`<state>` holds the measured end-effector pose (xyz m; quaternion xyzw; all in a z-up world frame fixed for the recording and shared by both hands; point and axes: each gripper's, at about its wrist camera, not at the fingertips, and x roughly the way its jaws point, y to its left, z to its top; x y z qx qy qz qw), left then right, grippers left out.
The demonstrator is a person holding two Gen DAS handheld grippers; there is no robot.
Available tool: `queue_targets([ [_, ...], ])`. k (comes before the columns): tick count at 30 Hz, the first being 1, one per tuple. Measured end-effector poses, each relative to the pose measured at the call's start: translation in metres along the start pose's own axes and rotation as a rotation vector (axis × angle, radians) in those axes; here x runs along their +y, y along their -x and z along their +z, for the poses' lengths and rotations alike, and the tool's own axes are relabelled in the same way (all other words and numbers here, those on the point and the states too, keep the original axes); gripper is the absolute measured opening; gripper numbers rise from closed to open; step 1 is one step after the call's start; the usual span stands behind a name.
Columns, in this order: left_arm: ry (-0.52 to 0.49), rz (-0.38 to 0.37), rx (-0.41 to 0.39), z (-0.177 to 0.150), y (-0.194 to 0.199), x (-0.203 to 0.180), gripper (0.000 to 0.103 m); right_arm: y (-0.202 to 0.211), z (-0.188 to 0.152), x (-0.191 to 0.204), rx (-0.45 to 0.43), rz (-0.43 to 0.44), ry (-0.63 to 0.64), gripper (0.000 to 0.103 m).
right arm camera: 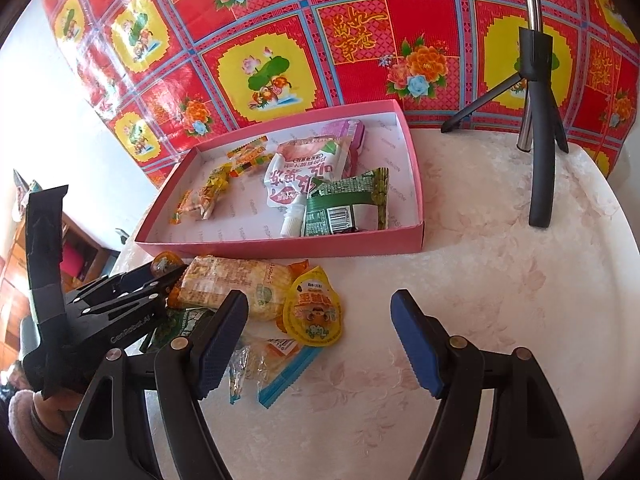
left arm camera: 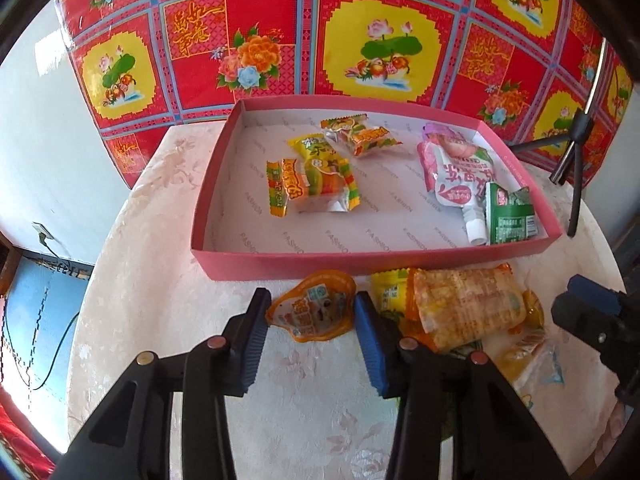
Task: Organize snacks
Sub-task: 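Grasp the orange-rimmed jelly cup with the left tool while the right tool reaches the wafer packet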
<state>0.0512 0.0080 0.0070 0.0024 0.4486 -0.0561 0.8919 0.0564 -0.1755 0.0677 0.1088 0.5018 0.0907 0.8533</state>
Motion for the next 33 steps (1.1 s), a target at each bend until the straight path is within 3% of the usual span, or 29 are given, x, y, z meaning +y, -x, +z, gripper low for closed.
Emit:
queue_targets([
  [11, 0.024, -0.037, -0.018, -0.003, 0.025, 0.015, 0.044, -0.005, 0.004, 0.02, 0.018, 0.019, 0.099, 0.076],
  [24, 0.062, -0.058, -0.023, -0.006, 0.037, 0.033, 0.044, -0.038, 0.008, 0.067, 0.106, -0.017, 0.512, 0.076],
  [33, 0.086, -0.062, -0.023, -0.014, 0.04, 0.046, 0.044, -0.044, 0.001, 0.077, 0.227, 0.054, 0.521, 0.074],
])
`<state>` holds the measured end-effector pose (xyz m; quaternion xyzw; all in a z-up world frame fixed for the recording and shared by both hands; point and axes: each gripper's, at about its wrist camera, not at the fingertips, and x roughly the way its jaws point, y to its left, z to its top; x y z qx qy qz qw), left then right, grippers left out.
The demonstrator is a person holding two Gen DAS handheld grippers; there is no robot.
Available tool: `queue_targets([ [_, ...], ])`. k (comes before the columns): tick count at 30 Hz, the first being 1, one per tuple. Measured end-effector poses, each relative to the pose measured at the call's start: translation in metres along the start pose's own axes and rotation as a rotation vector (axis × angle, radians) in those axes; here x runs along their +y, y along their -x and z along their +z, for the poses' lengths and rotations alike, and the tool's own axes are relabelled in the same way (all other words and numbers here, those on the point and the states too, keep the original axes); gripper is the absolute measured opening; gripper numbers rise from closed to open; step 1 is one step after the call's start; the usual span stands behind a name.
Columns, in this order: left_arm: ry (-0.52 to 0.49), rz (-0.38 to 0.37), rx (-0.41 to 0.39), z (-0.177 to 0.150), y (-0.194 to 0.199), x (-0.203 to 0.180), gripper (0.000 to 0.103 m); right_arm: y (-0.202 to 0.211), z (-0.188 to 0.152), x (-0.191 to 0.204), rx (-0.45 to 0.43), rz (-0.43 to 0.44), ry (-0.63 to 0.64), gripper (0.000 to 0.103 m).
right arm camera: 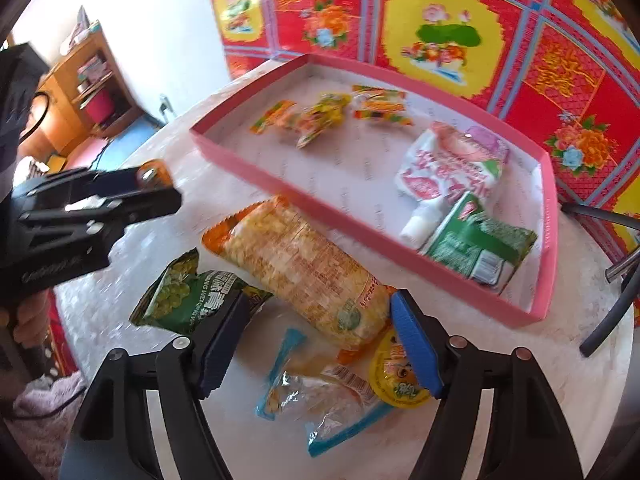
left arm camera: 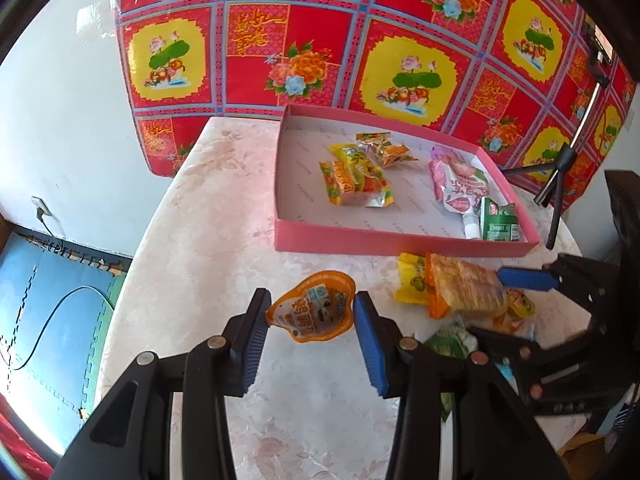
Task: Organize snacks
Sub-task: 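Grasp the orange-rimmed jelly cup with the left tool while the right tool reaches the wafer packet, then close the right tool on the long wafer packet and lift it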
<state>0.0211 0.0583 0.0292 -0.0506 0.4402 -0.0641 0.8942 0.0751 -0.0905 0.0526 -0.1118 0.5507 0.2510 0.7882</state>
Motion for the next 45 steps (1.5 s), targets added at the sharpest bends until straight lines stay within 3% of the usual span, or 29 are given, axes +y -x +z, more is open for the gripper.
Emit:
queue_targets([
  [7, 0.017, -0.001, 0.001, -0.002, 0.001, 0.006, 0.044, 0.006, -0.005, 0.02, 0.043, 0.077, 0.061, 0.073],
  [12, 0.021, -0.001, -0.003, -0.002, 0.005, 0.008, 0.044, 0.005, 0.002, 0.023, 0.02, 0.018, 0.103, 0.073],
  [24, 0.031, 0.003, -0.006, -0.003, 0.009, 0.011, 0.044, -0.027, 0.017, 0.031, 0.06, 0.011, 0.237, 0.072],
  [28, 0.03, 0.005, -0.006, -0.003, 0.01, 0.01, 0.044, -0.022, 0.014, 0.022, 0.038, 0.056, 0.172, 0.051],
  [31, 0.028, 0.006, -0.005, -0.002, 0.01, 0.01, 0.044, -0.018, 0.007, 0.019, 0.022, 0.054, 0.149, 0.044],
  [45, 0.027, -0.023, -0.005, 0.004, 0.018, 0.002, 0.044, 0.019, -0.027, 0.003, -0.111, 0.085, -0.014, 0.038],
])
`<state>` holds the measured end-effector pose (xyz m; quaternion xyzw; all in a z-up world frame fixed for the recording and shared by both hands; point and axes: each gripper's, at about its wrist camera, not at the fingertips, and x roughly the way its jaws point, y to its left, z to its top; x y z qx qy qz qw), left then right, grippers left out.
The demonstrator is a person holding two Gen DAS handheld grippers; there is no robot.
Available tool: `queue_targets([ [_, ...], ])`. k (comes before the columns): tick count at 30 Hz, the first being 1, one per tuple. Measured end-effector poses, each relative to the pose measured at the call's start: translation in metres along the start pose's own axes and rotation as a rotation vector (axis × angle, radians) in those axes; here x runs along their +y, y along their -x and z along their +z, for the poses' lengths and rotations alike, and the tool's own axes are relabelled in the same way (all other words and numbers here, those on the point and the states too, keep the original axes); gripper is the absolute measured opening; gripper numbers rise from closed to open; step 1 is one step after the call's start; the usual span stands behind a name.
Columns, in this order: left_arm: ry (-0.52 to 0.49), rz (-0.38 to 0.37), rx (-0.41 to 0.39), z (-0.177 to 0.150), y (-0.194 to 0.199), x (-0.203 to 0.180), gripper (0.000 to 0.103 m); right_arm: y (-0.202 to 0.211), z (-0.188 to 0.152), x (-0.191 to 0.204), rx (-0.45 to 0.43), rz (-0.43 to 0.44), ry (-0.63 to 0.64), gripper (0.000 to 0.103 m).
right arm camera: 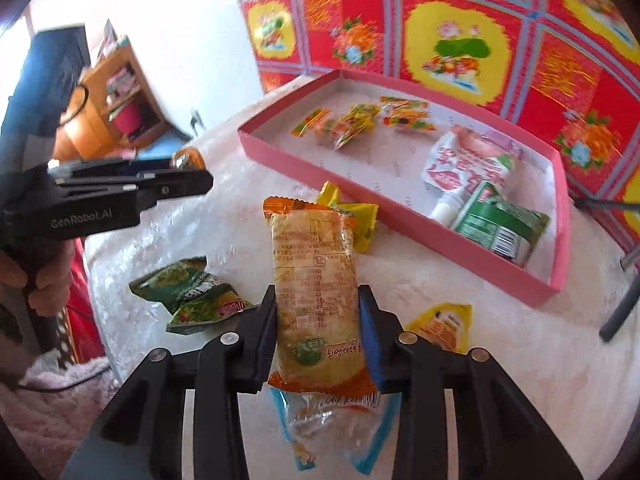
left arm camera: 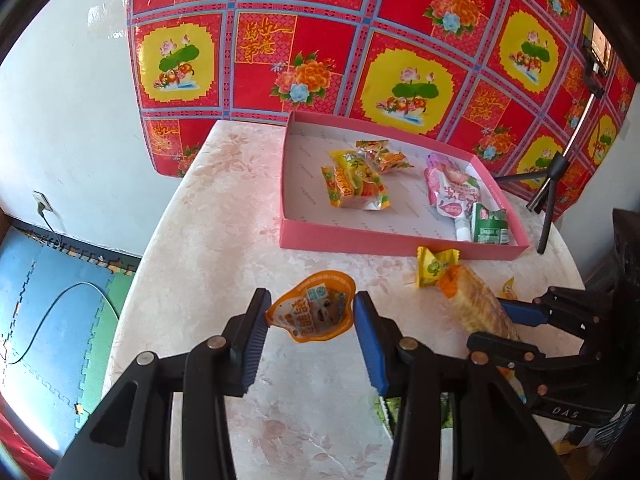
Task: Organize snacks
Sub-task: 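Close the right tool on the long wafer packet and lift it, then carry the wafer packet over the box with the right tool while the left tool lowers the jelly cup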
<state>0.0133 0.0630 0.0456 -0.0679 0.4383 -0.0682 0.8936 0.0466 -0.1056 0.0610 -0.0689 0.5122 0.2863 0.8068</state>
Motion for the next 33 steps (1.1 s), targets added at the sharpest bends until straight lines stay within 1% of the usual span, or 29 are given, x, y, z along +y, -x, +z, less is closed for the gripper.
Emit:
queue_targets([
  [6, -0.011, -0.007, -0.002, 0.005, 0.004, -0.007, 0.044, 0.016, -0.006, -0.013, -0.069, -0.011, -0.093, 0.038],
  [12, -0.028, -0.012, -0.009, 0.01, 0.008, -0.015, 0.044, 0.029, -0.013, -0.027, -0.116, -0.022, -0.174, 0.038],
  [19, -0.024, -0.038, -0.006, 0.017, 0.008, -0.021, 0.044, 0.045, -0.017, -0.037, -0.168, -0.037, -0.231, 0.038],
  [26, -0.05, -0.037, -0.016, 0.026, 0.004, -0.031, 0.044, 0.052, -0.015, -0.045, -0.202, -0.051, -0.261, 0.038],
  [31, -0.066, -0.041, -0.025, 0.035, -0.002, -0.039, 0.044, 0.051, -0.012, -0.05, -0.206, -0.049, -0.286, 0.038],
  [33, -0.075, -0.042, -0.029, 0.04, -0.005, -0.041, 0.045, 0.05, -0.01, -0.052, -0.203, -0.062, -0.291, 0.038],
])
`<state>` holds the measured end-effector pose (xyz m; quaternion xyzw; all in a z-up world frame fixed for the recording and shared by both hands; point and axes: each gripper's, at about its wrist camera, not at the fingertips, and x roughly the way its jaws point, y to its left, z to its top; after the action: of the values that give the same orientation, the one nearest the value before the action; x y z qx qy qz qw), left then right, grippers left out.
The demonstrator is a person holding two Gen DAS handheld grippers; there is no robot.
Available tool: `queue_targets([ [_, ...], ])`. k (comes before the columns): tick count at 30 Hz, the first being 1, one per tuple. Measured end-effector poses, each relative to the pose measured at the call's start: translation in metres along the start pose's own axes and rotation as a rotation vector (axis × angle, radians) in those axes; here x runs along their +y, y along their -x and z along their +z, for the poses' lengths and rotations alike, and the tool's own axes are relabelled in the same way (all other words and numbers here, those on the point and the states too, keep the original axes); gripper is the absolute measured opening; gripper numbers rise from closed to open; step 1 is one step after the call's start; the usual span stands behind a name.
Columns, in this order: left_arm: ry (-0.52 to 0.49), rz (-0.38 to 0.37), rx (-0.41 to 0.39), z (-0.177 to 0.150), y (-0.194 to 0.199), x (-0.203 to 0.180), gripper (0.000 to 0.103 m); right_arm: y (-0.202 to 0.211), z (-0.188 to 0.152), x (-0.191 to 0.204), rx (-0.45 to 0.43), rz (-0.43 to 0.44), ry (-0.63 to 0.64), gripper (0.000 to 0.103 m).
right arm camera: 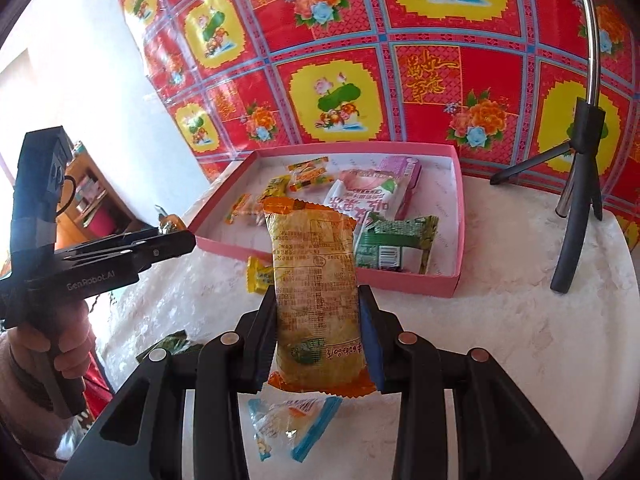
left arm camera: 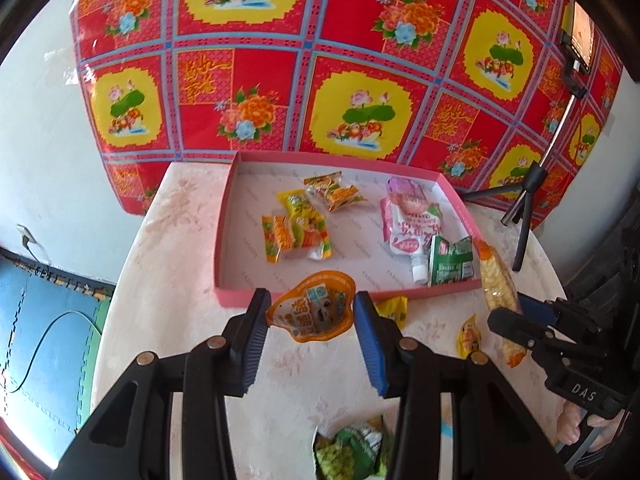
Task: Organize snacks
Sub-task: 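Carry the wafer packet over the box with the right tool while the left tool lowers the jelly cup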
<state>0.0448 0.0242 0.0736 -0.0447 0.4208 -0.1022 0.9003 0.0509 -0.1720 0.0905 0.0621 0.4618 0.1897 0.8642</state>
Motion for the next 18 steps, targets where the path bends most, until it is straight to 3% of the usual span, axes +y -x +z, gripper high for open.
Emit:
queue_targets([
  [18, -0.078, 0.033, -0.04, 0.05, -0.04, -0.015, 0.045, -0.014, 0.039, -0.013, -0.011, -0.115, -0.028, 0.038],
])
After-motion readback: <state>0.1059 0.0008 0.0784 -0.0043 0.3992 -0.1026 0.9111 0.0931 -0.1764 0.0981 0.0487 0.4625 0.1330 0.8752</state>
